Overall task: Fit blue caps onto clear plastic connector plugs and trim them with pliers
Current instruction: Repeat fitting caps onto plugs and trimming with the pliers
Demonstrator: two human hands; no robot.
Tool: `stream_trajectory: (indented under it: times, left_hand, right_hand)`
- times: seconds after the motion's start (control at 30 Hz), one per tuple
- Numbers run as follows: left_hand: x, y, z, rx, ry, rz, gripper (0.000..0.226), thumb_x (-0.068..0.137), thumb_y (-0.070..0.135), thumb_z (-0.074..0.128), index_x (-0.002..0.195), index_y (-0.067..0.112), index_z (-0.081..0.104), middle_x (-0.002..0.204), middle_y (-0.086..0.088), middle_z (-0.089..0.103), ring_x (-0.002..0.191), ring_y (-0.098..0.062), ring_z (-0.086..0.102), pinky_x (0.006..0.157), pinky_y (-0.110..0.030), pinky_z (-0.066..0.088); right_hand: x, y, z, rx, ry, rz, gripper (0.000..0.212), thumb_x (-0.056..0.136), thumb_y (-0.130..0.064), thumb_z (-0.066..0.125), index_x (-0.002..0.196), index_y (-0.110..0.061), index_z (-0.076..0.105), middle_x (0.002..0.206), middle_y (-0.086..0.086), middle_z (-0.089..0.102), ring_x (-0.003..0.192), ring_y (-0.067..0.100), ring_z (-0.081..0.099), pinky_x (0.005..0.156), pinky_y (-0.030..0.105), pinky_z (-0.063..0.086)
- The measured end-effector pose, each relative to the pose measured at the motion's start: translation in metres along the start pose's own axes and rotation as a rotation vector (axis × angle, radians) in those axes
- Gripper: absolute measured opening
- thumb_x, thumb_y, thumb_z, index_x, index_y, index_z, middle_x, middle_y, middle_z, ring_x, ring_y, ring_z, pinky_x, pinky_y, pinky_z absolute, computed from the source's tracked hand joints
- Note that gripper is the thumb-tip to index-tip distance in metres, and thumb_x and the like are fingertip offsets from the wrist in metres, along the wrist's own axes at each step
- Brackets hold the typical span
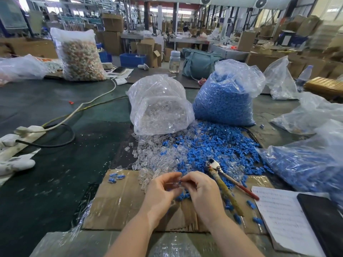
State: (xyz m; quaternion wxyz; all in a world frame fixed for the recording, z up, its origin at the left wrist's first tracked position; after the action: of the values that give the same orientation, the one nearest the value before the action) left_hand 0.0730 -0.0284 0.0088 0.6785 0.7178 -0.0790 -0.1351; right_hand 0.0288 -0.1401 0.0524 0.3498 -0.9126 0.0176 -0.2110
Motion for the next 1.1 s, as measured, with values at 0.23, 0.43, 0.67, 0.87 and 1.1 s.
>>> stream_trajectory:
  times: [0.23,0.43,0.67,0.87,1.1]
  left_hand:
    - [-0.003,0.009,-0.001,0.286,0.08,0.143,0.035,0.076,-0.004,0.07,0.102,0.018,0.068,0.088,0.007,0.068,0.081,-0.001,0.063,0.075,-0.011,0.049]
    - [-0.009,0.013,0.0,0.391,0.115,0.226,0.032,0.077,0.002,0.072,0.105,0.017,0.069,0.089,0.009,0.067,0.082,0.008,0.058,0.074,0.0,0.041]
    - [-0.007,0.007,-0.011,0.399,0.174,0.18,0.035,0.079,0.004,0.069,0.112,0.015,0.064,0.086,0.017,0.06,0.079,0.007,0.057,0.068,0.001,0.041]
    - [0.003,-0.008,-0.082,0.338,0.478,0.025,0.031,0.084,0.003,0.064,0.115,0.009,0.061,0.086,0.004,0.059,0.072,-0.004,0.055,0.053,-0.01,0.044]
    - [0.011,-0.03,-0.144,0.424,0.698,-0.144,0.036,0.086,0.002,0.059,0.123,0.005,0.058,0.12,-0.018,0.053,0.078,-0.021,0.052,0.075,-0.03,0.043]
  right_hand:
    - [-0.004,0.0,0.002,-0.055,-0.03,-0.029,0.003,0.086,-0.014,0.065,0.084,-0.013,0.067,0.082,-0.006,0.061,0.082,0.011,0.054,0.075,0.026,0.045]
    - [-0.005,0.002,0.007,-0.106,-0.042,-0.03,0.005,0.086,-0.015,0.064,0.082,-0.012,0.063,0.082,-0.007,0.057,0.082,0.01,0.05,0.073,0.021,0.04]
    - [-0.005,0.004,0.01,-0.128,-0.064,-0.024,0.01,0.092,-0.021,0.058,0.095,-0.016,0.067,0.091,-0.007,0.062,0.09,0.008,0.051,0.08,0.016,0.039]
    - [-0.006,0.026,-0.002,-0.191,-0.027,0.109,0.011,0.093,-0.018,0.056,0.098,-0.019,0.065,0.095,-0.011,0.061,0.093,0.006,0.053,0.084,0.014,0.041]
    - [-0.007,0.044,-0.007,-0.244,-0.018,0.209,0.011,0.092,-0.018,0.056,0.098,-0.02,0.065,0.098,-0.009,0.062,0.093,0.007,0.053,0.086,0.019,0.044]
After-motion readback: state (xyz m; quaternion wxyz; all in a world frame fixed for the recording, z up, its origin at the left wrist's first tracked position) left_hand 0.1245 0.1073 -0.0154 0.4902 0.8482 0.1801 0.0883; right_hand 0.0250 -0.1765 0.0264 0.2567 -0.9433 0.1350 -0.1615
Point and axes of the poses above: each hand's wrist, its own x-axis towards the middle knuckle, its own z-axis out of the palm, y = z × x, the point moved 7 cm from there along x, towards the middle knuckle
